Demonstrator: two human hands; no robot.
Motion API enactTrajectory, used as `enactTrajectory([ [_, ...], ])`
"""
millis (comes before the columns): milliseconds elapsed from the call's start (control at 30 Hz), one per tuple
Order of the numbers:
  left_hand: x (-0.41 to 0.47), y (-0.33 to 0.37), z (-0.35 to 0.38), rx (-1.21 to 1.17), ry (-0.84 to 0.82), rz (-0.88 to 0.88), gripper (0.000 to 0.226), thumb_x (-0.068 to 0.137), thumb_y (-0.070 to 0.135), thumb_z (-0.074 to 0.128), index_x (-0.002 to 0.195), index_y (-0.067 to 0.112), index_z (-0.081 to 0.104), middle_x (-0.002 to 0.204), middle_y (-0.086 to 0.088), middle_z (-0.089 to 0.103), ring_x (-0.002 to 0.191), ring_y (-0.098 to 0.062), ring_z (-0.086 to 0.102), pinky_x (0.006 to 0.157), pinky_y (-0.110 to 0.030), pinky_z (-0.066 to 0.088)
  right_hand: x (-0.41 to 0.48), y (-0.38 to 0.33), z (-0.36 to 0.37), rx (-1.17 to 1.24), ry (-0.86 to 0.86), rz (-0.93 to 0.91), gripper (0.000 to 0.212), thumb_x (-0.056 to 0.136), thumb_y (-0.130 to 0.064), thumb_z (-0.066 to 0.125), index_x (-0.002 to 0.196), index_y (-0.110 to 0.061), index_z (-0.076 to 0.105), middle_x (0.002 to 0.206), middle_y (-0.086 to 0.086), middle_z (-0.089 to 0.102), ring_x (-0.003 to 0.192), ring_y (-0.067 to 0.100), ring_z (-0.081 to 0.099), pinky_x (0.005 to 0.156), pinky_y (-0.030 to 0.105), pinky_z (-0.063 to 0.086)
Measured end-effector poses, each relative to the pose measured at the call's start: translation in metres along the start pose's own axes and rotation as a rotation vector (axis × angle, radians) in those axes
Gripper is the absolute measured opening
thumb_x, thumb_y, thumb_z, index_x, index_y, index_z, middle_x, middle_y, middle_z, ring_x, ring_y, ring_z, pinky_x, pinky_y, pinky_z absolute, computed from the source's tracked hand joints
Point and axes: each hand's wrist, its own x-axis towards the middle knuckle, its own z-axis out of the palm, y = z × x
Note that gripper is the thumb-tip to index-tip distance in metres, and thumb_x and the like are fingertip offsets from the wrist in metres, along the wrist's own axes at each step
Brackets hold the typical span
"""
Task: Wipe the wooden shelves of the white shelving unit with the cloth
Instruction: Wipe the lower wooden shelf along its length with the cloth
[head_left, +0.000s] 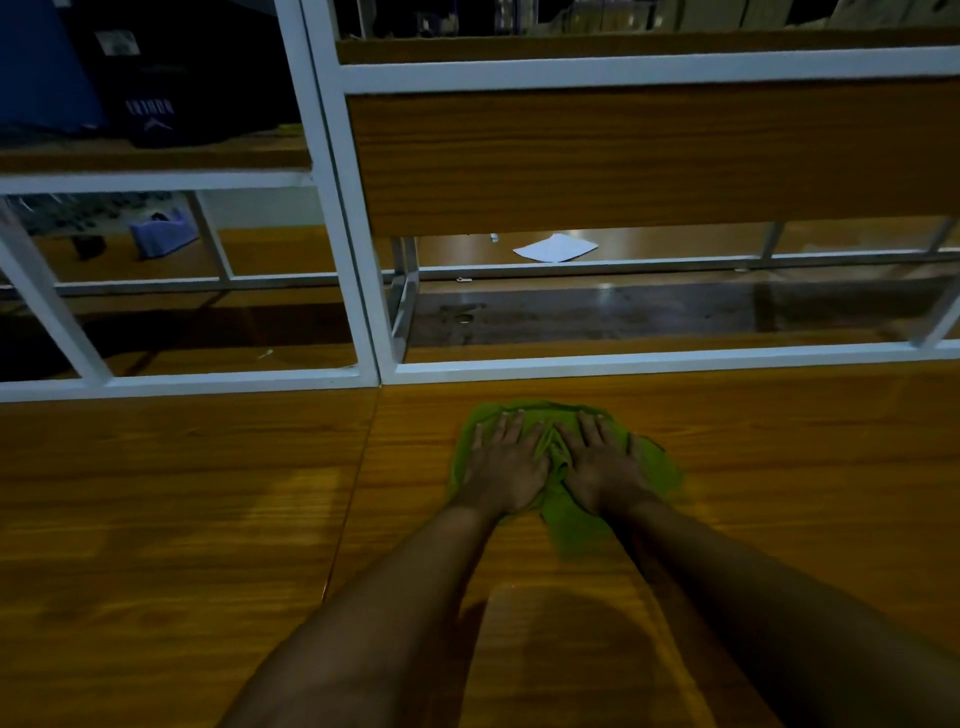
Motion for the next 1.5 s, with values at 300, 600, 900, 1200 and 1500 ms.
enactTrajectory([
  [300,0.017,-0.105,-0.015,0.056,0.049,-0.116,0.061,0.100,0.057,0.022,0.155,0.033,0.015,0.165,-0.001,0.005,0.151,-0.023,0.004,0.120,-0.051,0.001,0.060,-0.082,-0.003,0.017,-0.006,-0.151,0.059,0.102,-0.054,0.018,0.157,-0.037,0.003,0.166,0.002,-0.008,0.152,0.025,-0.009,0.117,0.062,-0.006],
  [600,-0.013,-0.122,-0.017,0.052,0.029,-0.189,0.063,0.099,0.060,0.024,0.156,0.034,0.011,0.165,-0.001,-0.001,0.151,-0.023,-0.002,0.120,-0.053,-0.003,0.031,-0.109,0.000,0.035,-0.006,-0.228,0.057,0.103,-0.050,0.015,0.157,-0.032,0.011,0.166,0.002,-0.004,0.152,0.025,-0.007,0.117,0.061,-0.007],
  [900,-0.103,-0.094,-0.018,0.049,-0.011,-0.198,0.062,0.101,0.056,0.023,0.156,0.035,0.006,0.165,0.001,-0.005,0.151,-0.021,-0.006,0.120,-0.051,-0.004,-0.051,-0.115,0.011,0.028,-0.011,-0.233,0.058,0.101,-0.055,0.012,0.156,-0.037,0.007,0.166,-0.001,-0.006,0.152,0.023,-0.008,0.118,0.059,-0.007],
  [1200,-0.181,-0.071,-0.013,0.069,0.003,-0.171,0.062,0.100,0.053,0.026,0.156,0.032,0.010,0.165,-0.002,-0.001,0.152,-0.022,-0.002,0.120,-0.053,-0.002,-0.134,-0.119,0.019,0.041,0.003,-0.237,0.060,0.101,-0.055,0.015,0.157,-0.036,0.007,0.166,0.001,-0.003,0.152,0.024,-0.006,0.116,0.061,-0.005],
  [1500,-0.234,-0.056,-0.009,0.062,0.019,-0.160,0.062,0.100,0.057,0.024,0.156,0.032,0.015,0.165,-0.002,0.004,0.151,-0.023,0.002,0.118,-0.054,0.001,-0.192,-0.127,0.025,0.041,0.035,-0.226,0.061,0.100,-0.055,0.015,0.156,-0.033,0.013,0.166,0.003,0.003,0.152,0.026,-0.001,0.117,0.062,-0.001],
])
